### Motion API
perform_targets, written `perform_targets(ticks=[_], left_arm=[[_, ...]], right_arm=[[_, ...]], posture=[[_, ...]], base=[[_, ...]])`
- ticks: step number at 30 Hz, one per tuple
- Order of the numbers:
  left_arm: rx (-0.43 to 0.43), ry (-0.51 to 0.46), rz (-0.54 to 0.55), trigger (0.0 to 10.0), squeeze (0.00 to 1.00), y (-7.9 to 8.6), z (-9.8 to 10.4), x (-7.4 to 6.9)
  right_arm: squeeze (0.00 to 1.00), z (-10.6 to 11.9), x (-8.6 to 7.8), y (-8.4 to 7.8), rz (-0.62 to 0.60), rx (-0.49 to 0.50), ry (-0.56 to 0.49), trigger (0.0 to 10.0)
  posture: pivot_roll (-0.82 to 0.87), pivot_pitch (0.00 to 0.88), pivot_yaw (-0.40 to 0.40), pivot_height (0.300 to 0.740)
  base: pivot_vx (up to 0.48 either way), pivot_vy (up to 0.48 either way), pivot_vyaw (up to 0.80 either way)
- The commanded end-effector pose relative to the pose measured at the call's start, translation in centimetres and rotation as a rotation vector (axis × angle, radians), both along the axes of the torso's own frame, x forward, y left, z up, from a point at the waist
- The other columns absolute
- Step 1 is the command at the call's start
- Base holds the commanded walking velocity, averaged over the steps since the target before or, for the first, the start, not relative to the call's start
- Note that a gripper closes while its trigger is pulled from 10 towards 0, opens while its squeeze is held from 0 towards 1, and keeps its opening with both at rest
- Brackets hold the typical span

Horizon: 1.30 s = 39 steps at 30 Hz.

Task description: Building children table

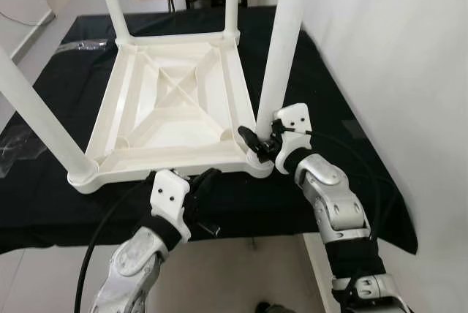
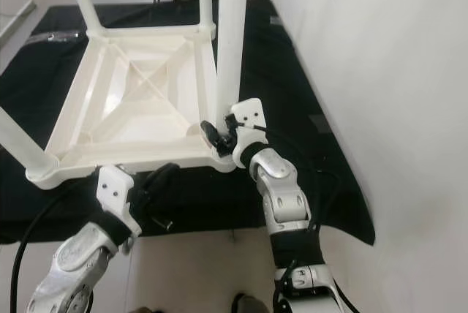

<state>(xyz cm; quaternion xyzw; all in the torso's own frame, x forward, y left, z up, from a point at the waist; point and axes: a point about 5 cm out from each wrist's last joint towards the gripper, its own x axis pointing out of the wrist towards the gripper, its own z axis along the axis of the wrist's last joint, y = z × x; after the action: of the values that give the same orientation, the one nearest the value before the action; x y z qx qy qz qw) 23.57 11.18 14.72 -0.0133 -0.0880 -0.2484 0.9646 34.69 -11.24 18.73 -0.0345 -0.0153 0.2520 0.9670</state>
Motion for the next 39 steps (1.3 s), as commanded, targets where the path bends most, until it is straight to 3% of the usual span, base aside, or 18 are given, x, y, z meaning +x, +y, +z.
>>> perform_targets(ticks=[1, 10, 16, 22, 23, 24, 25, 32, 39], left_arm=[[-0.004, -0.006, -0.004, 10.0, 0.00, 0.0, 0.0, -0.1], [0.032, -0.170, 0.019, 10.0, 0.00, -0.4, 2.0, -1.0], [-0.003, -0.139, -0.004, 10.0, 0.00, -0.8, 1.8, -1.2], [-0.037, -0.104, -0.015, 10.0, 0.00, -0.9, 1.3, -1.1], [-0.058, -0.090, -0.018, 10.0, 0.00, -0.9, 1.1, -1.0], [-0.058, -0.090, -0.018, 10.0, 0.00, -0.9, 1.1, -1.0], [-0.073, -0.076, -0.014, 10.0, 0.00, -0.8, 0.8, -0.9], [-0.089, -0.056, -0.005, 10.0, 0.00, -0.7, 0.5, -0.7], [-0.081, -0.055, 0.015, 10.0, 0.00, -0.4, 0.5, -0.7]], right_arm=[[0.00, 1.5, 0.6, 0.2, 0.128, -0.022, -0.058, 10.0], [0.00, 5.2, 2.1, -1.8, 0.339, -0.091, -0.137, 10.0], [0.00, 4.8, 2.1, -2.4, 0.486, -0.177, -0.102, 10.0], [0.00, 3.9, 2.7, -3.1, 0.522, -0.159, -0.046, 10.0], [0.00, 3.3, 2.8, -3.6, 0.521, -0.176, -0.022, 3.8], [0.00, 3.3, 2.8, -3.6, 0.521, -0.176, -0.022, 3.8], [0.00, 2.8, 2.8, -4.1, 0.518, -0.184, 0.002, 0.0], [0.00, 1.9, 2.7, -5.8, 0.481, -0.149, 0.037, 0.0], [0.00, 0.2, 2.4, -7.7, 0.283, -0.129, 0.085, 0.0]], posture=[[0.02, 0.166, -0.013, 0.740], [0.04, 0.164, -0.031, 0.740], [0.05, 0.164, -0.034, 0.740], [0.06, 0.168, -0.035, 0.740], [0.06, 0.168, -0.037, 0.740], [0.06, 0.168, -0.037, 0.740], [0.06, 0.169, -0.037, 0.740], [0.06, 0.170, -0.030, 0.740], [0.06, 0.176, -0.030, 0.740]], base=[[0.000, 0.000, 0.00], [0.000, 0.000, 0.00], [0.000, 0.000, 0.00], [0.000, 0.000, 0.00], [0.000, 0.000, 0.00], [0.000, 0.000, 0.00], [0.000, 0.000, 0.00], [0.000, 0.000, 0.00], [0.000, 0.000, 0.00]])
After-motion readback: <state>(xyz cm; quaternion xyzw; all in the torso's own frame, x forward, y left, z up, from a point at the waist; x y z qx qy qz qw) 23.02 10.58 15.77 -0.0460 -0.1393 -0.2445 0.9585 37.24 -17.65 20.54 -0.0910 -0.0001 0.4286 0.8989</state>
